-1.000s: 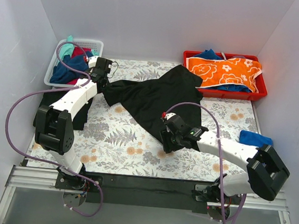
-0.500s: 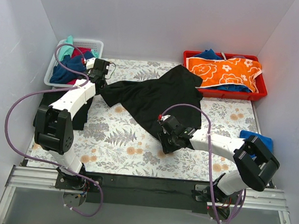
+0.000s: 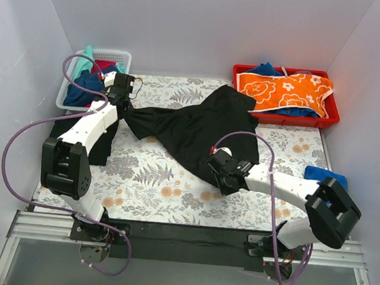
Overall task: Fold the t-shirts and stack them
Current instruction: Flatten the tshirt out
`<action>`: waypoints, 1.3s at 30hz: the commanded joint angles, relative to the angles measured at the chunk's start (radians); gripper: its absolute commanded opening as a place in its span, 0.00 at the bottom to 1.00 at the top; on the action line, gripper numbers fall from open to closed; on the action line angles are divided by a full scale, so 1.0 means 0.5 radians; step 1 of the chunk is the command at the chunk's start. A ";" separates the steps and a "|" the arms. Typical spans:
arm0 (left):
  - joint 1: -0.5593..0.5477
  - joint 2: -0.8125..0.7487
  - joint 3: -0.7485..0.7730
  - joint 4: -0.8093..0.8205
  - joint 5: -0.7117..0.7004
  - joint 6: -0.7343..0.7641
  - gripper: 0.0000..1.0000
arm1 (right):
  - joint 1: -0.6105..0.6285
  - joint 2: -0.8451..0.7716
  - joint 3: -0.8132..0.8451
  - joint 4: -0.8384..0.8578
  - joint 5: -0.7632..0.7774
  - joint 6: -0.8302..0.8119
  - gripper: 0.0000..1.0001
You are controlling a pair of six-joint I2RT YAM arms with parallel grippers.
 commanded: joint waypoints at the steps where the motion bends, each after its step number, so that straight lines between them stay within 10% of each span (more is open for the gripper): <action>1: 0.032 -0.239 0.172 -0.065 -0.056 0.003 0.00 | -0.004 -0.297 0.328 -0.506 0.437 0.073 0.01; 18: 0.041 -0.356 1.418 -0.041 0.024 0.184 0.00 | -0.396 -0.197 1.955 -0.369 1.322 -0.687 0.01; 39: 0.041 -1.018 1.627 -0.013 0.257 0.255 0.00 | -0.409 -0.976 1.646 -0.028 0.874 -0.697 0.01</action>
